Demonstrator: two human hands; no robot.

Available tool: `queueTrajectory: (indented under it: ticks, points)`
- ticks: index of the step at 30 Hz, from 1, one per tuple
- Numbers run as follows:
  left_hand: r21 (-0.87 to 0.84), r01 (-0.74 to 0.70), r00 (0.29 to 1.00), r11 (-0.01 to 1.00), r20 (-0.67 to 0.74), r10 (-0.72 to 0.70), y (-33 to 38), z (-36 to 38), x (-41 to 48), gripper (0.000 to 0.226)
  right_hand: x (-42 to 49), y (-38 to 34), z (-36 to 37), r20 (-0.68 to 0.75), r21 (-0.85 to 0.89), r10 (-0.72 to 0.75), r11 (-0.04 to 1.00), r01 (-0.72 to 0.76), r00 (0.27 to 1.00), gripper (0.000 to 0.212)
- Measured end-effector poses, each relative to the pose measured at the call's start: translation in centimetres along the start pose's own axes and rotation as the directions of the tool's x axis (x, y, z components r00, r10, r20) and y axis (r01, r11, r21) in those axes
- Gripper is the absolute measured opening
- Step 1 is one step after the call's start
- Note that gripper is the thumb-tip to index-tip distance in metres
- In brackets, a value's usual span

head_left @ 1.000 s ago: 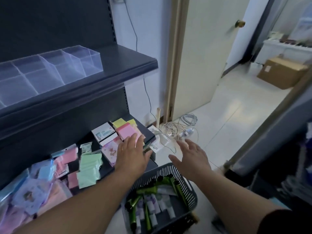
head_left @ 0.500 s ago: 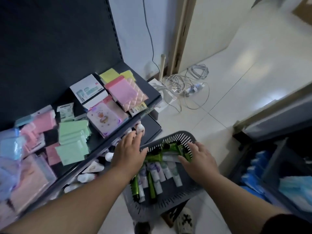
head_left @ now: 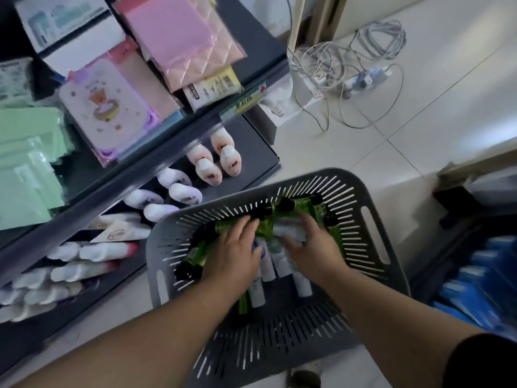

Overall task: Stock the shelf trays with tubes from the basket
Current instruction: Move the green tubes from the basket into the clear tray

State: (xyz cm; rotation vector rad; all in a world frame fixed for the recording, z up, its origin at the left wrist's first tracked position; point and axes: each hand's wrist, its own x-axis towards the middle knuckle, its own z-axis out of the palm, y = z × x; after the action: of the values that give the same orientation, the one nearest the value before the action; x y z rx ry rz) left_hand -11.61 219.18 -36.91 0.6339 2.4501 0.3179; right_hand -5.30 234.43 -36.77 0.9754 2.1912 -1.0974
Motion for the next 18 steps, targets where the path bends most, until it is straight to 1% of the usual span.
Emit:
queueTrajectory:
  ticks: [3, 5, 7, 8, 10, 13, 15, 18]
  points:
    - [0.059, -0.077, 0.997, 0.995, 0.001, 0.077, 0.8, 1.4, 2.7, 0.056, 2.4, 0.2, 0.3, -0.010, 0.047, -0.042, 0.998, 0.043, 0.999, 0.071]
    - [0.070, -0.093, 0.996, 0.993, 0.024, 0.091, 1.3, 2.3, 4.1, 0.059, 3.6, 0.2, 0.2, 0.003, 0.073, -0.044, 0.996, 0.044, 0.999, 0.067]
    - [0.090, -0.064, 0.997, 0.994, 0.053, 0.059, 1.6, 3.1, 4.9, 0.062, 4.3, 0.4, 0.4, 0.035, 0.062, 0.010, 0.998, -0.013, 0.999, 0.056]
    - [0.109, -0.052, 0.997, 0.993, 0.054, 0.046, 1.6, 3.5, 5.1, 0.062, 4.5, 0.6, 0.6, 0.060, 0.047, 0.060, 0.997, -0.062, 0.996, 0.050]
    - [0.145, -0.032, 0.999, 0.989, 0.043, 0.026, 1.6, 4.5, 5.2, 0.060, 4.2, 1.5, 1.4, 0.113, 0.043, 0.162, 0.985, -0.168, 0.980, 0.045]
    - [0.131, 0.011, 0.995, 0.991, 0.101, -0.024, 2.1, 5.8, 5.2, 0.054, 3.9, 3.1, 2.8, 0.117, 0.149, 0.248, 0.953, -0.264, 0.962, 0.038]
    - [0.081, 0.024, 0.984, 0.996, 0.173, -0.038, 2.8, 6.6, 5.8, 0.049, 4.4, 4.0, 3.5, 0.079, 0.262, 0.275, 0.922, -0.286, 0.958, 0.025]
    - [-0.034, 0.074, 0.967, 0.997, 0.245, -0.064, 3.5, 8.3, 6.5, 0.045, 5.0, 4.9, 4.0, 0.036, 0.434, 0.287, 0.858, -0.274, 0.957, 0.003]
